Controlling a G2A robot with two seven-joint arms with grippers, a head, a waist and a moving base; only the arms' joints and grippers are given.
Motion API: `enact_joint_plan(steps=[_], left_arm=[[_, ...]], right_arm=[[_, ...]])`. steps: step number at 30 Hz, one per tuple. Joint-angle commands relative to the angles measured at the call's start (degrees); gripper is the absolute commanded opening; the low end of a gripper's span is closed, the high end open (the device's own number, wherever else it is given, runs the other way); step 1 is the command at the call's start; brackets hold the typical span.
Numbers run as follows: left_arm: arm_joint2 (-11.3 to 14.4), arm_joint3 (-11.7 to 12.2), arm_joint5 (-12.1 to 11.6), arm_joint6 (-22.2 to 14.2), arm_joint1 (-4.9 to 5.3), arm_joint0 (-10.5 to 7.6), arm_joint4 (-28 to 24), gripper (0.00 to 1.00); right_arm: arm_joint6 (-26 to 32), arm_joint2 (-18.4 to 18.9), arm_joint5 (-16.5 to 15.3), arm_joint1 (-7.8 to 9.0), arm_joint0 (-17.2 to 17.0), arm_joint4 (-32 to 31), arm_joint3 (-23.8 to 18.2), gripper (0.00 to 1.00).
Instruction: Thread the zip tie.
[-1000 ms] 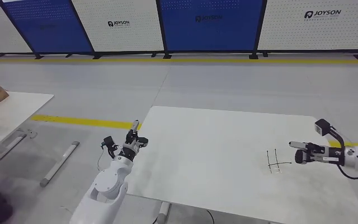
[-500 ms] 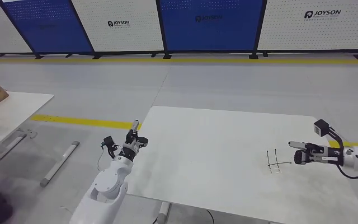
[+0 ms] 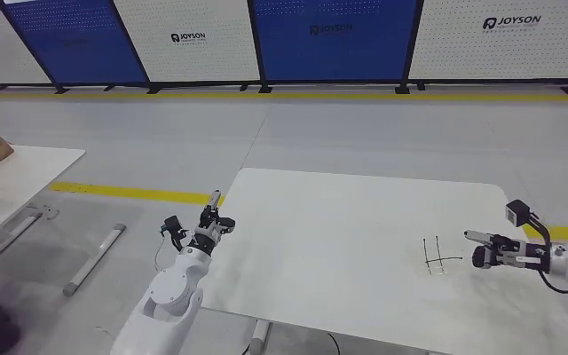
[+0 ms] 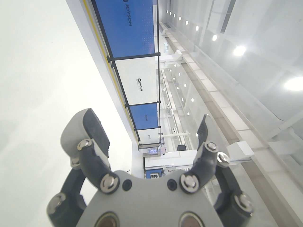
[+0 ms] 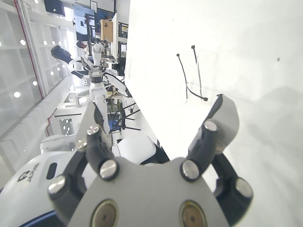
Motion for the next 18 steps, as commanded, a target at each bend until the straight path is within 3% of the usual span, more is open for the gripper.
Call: enact_joint_plan(steps=[1,7,10,18], left_arm=[[0.00,0.00,0.00,0.00,0.00,0.00,0.00,1.00],[0.00,0.00,0.00,0.00,0.00,0.00,0.00,1.00],[0.00,0.00,0.00,0.00,0.00,0.00,0.00,1.00],[0.00,0.00,0.00,0.00,0.00,0.00,0.00,1.00]], right_arm=[[-0.87,-1.98,0.00,-1.29,1.39,-0.99,2.60,1.00],[-3.22,-6.19,0.00,-4.75,5.20,-3.11,9.17,1.00],[-3.87,-7.38,0.00,-5.70,6.44,-4.95,11.15,1.00],[-4.11,-7.50,0.00,-5.79,6.53,-5.19,11.34,1.00]])
